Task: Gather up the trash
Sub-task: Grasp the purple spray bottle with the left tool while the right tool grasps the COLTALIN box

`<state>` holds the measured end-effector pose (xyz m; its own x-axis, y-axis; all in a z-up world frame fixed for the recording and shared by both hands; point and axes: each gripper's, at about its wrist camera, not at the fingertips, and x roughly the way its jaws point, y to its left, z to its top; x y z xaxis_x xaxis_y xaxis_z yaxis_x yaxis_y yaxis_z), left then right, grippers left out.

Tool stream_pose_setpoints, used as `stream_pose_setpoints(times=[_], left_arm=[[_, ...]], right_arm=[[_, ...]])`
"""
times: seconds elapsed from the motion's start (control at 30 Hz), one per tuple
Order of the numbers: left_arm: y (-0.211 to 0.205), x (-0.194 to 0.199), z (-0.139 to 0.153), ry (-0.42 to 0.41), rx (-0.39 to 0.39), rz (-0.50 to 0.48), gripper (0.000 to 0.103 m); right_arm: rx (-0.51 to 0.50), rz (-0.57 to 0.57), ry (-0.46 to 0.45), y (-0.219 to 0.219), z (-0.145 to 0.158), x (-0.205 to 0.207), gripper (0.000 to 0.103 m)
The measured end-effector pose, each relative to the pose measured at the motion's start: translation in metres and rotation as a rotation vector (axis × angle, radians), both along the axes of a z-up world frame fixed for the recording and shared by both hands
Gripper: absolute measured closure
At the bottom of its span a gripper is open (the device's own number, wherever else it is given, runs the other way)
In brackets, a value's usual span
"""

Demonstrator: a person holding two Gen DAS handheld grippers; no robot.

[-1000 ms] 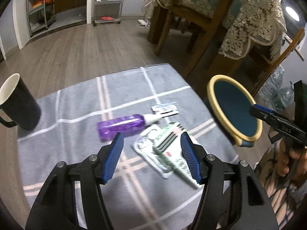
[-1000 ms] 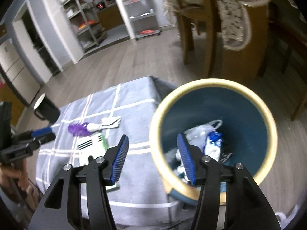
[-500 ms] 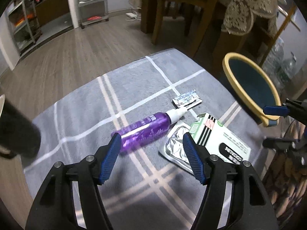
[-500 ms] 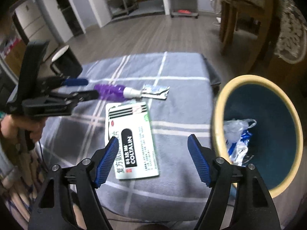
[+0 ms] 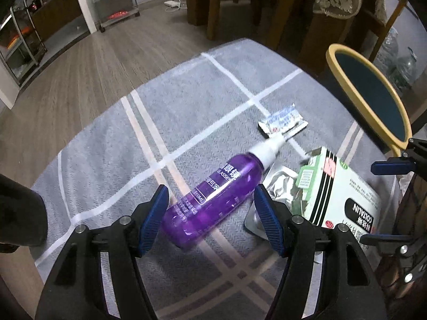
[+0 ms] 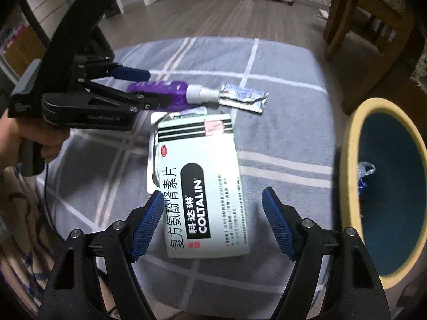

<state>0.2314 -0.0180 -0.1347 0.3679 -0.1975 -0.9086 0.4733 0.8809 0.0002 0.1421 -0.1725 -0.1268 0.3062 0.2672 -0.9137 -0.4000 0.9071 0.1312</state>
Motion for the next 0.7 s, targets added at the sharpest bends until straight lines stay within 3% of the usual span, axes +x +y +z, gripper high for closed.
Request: stream_pose_setpoints(times=[0.17, 0.37, 0.7], left_arm=[[-0.003, 0.000, -0.004, 0.031, -0.002, -0.004, 0.053], [0.004, -0.002, -0.005, 0.075, -0.012, 0.034, 0.065], [0.013, -0.013, -0.005, 0.130, -0.005, 0.089, 0.066]], right_arm=[[-0.007, 0.013, 0.017, 0.008, -0.007, 0.003, 0.026], [-0.006, 0.023, 0.020, 0.012, -0.010, 0.004, 0.025], [-0.033, 0.045, -0.001, 0.019, -0.010, 0.003, 0.023]])
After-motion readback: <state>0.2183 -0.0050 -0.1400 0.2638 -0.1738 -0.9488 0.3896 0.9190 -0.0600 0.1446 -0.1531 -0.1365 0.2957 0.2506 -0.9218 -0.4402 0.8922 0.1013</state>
